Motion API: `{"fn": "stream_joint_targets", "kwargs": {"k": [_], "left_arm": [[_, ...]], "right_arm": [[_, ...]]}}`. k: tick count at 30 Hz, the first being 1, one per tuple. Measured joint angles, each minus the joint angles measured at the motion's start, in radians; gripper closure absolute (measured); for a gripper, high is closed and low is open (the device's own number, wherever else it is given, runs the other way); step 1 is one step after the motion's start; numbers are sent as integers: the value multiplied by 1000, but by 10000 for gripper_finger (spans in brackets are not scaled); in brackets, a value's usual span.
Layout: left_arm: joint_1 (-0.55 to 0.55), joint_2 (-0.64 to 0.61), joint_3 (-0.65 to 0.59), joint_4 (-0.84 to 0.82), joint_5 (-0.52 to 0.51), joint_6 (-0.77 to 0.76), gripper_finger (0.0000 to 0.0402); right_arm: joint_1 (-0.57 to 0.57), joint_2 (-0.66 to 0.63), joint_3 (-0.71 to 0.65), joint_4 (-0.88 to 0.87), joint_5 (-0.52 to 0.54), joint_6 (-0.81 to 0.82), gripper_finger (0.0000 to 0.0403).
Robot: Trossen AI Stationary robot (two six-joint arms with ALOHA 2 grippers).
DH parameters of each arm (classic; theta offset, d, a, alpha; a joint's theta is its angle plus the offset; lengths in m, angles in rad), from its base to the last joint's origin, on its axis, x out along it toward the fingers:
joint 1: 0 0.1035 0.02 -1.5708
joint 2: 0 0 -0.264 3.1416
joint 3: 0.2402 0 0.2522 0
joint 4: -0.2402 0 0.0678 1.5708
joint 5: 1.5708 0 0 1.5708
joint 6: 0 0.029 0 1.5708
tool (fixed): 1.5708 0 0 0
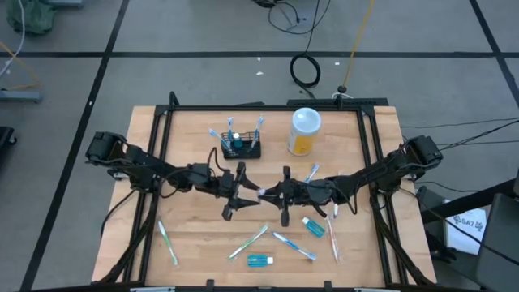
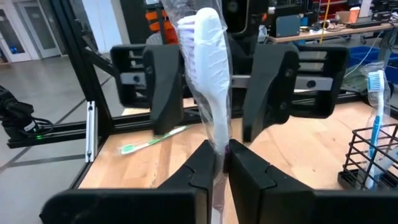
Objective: Pick & Place toothbrushing station
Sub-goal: Put the purple toothbrush into the black mesh organizer
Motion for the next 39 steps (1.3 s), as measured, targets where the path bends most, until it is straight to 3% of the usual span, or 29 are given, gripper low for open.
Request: {"fn": "stream_joint_targets", "kwargs": {"k": [6, 16, 21, 32, 35, 39], "left_arm": [[7, -4, 99, -243, -28, -35, 195], [9, -3, 152, -357, -20, -26, 202], [8, -3, 155, -382, -74, -26, 251], [8, -2, 154, -385, -71, -46, 381], [8, -2, 154, -386, -75, -43, 392], [8, -1, 154, -389, -84, -63, 376]], "right_arm": [[0, 2, -4, -21, 2, 4, 379], [0, 2, -3, -37, -3, 4, 378], [-1, 2, -3, -51, 2, 3, 377], [-2, 2, -3, -52, 2, 4, 372], [-2, 2, -3, -55, 12, 17, 358], [3, 2, -2, -68, 58, 17, 331]]}}
